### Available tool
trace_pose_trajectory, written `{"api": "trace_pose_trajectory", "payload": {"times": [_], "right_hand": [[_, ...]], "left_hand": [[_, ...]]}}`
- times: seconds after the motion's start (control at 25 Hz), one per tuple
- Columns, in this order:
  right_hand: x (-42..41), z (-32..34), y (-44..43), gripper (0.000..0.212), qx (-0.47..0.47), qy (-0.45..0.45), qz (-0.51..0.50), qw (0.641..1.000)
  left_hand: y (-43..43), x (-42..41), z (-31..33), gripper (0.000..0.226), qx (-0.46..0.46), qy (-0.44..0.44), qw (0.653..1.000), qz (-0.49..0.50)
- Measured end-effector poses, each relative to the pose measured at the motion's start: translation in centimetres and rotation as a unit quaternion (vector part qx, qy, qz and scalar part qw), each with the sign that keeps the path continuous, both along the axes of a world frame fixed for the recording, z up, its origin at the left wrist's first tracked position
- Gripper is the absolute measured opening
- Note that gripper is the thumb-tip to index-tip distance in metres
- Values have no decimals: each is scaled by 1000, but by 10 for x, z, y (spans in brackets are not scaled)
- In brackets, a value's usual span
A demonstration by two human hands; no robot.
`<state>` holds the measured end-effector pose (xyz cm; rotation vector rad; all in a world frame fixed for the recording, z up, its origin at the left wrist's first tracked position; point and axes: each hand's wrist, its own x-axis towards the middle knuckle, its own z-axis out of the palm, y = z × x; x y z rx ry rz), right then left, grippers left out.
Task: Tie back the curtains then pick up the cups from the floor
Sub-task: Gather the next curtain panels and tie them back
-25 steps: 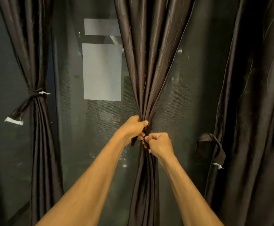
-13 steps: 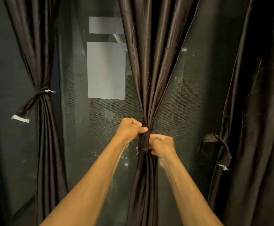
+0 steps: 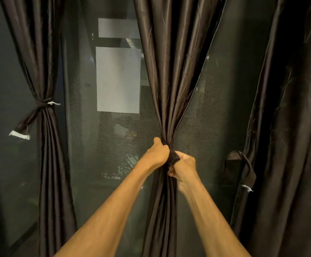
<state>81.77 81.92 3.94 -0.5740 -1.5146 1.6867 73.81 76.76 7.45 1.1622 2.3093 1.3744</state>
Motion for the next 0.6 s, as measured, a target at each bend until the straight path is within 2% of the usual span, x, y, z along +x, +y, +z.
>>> {"api": "trace_pose_trajectory", "payload": {"times": [0.12, 0.24, 0.36, 0.44, 0.52, 0.6], "right_hand": [[5, 4, 10, 16, 9, -52, 34, 998], [16, 13, 18, 22, -25, -97, 100, 990], [22, 14, 20, 18, -5, -69, 140, 988], [20, 11, 16, 7, 43, -41, 109, 992], [12, 2, 16, 13, 137, -57, 48, 988], [4, -8, 17, 16, 250, -85, -15, 964]], "left_hand": [[-1, -4, 0, 39, -5, -3, 1000, -4], [-1, -11, -4, 31, 7, 12, 1000, -9], [2, -12, -8, 32, 25, -2, 999, -37], [4, -13, -5, 24, 38, 1, 998, -45], [5, -14, 0, 21, 45, 12, 998, -39], [5, -16, 4, 23, 46, 9, 999, -21]]}}
